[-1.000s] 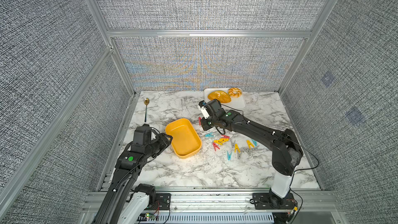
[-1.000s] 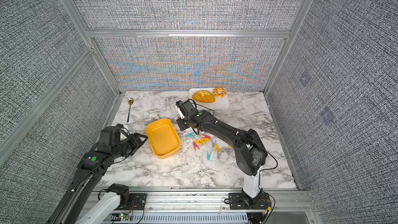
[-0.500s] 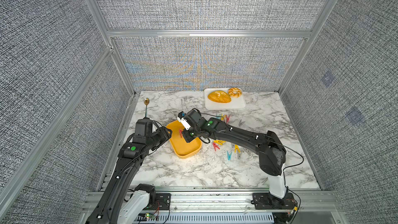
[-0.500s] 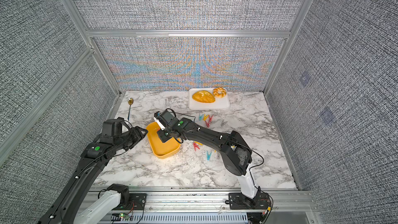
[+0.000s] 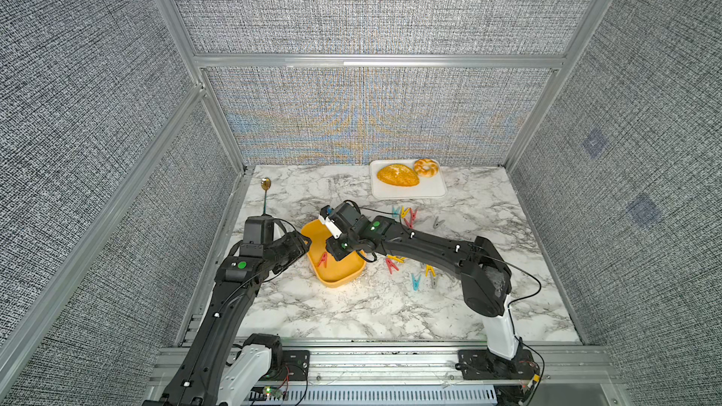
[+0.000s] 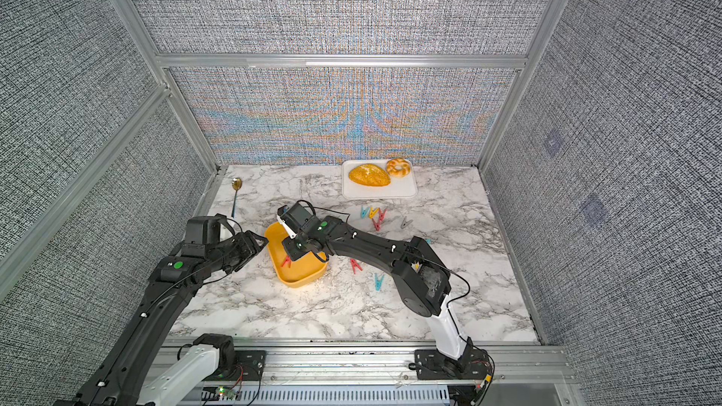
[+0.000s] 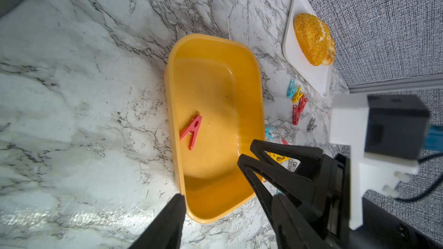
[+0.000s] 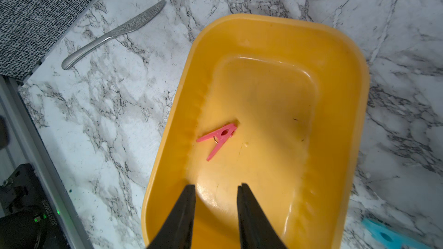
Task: Put the clothespins into the storage box
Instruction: Place the clothespin in the storage box.
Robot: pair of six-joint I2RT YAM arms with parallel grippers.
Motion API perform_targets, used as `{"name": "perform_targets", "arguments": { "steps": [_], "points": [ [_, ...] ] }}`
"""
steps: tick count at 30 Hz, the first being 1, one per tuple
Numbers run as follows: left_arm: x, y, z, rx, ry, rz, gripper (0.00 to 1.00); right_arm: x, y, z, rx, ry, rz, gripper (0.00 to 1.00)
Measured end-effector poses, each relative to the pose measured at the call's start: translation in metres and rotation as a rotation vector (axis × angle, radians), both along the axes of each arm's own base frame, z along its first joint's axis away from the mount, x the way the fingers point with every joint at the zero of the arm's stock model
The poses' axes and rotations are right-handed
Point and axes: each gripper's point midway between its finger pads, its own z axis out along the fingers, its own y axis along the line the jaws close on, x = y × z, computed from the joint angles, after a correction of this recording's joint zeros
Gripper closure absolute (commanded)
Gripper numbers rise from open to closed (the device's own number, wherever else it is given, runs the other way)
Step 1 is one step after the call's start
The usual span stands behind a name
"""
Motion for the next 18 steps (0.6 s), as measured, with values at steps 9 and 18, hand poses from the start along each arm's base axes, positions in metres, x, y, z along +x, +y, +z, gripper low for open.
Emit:
{"name": "perform_targets", "arguments": {
  "steps": [9,18],
  "points": [
    [0.0,-0.037,0.006,-0.029,0.019,-0.149,0.45,-0.003,-0.048,0.028,0.018,-0.049,-0.097,0.63],
    [-0.002,-0.101,0.009,0.042,0.028,-0.353,0.49,0.016,-0.135,0.038,0.038,-0.068,-0.299,0.69]
  ]
}}
